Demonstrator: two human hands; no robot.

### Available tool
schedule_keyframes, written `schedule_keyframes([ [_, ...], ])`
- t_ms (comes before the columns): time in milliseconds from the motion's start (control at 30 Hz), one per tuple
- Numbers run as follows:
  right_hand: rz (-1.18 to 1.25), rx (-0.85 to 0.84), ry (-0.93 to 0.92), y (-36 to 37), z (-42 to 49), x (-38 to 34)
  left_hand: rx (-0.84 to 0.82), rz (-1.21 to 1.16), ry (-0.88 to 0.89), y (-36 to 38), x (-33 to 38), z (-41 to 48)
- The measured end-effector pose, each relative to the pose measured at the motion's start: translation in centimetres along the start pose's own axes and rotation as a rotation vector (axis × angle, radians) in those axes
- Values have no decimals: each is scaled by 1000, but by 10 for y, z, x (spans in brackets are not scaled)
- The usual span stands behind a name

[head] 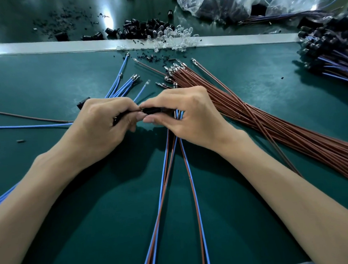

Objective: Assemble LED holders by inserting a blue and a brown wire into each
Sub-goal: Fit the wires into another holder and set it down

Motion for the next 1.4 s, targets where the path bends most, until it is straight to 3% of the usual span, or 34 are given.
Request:
schedule_keyframes([
  [200, 82, -9, 124, 4, 0, 1, -34, -10, 6, 1, 2, 1],
  [633, 183, -55, 206, -1, -4, 0, -83, -33, -41, 0, 1, -1],
  [1067, 173, -31, 183, 3, -4, 2, 75, 132, 5, -3, 1, -5],
  [1400, 63, -36, 130, -1, -4, -1, 36, 269, 36, -3, 7, -4],
])
Point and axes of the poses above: each hand's wrist, its own z-axis towards the middle knuckle, its own y-axis out of the palm, x = y × z, the point moved 5 cm from there along z, towards the middle knuckle, and after that the axes turned 3 degrees about x, right-handed, at the moved point
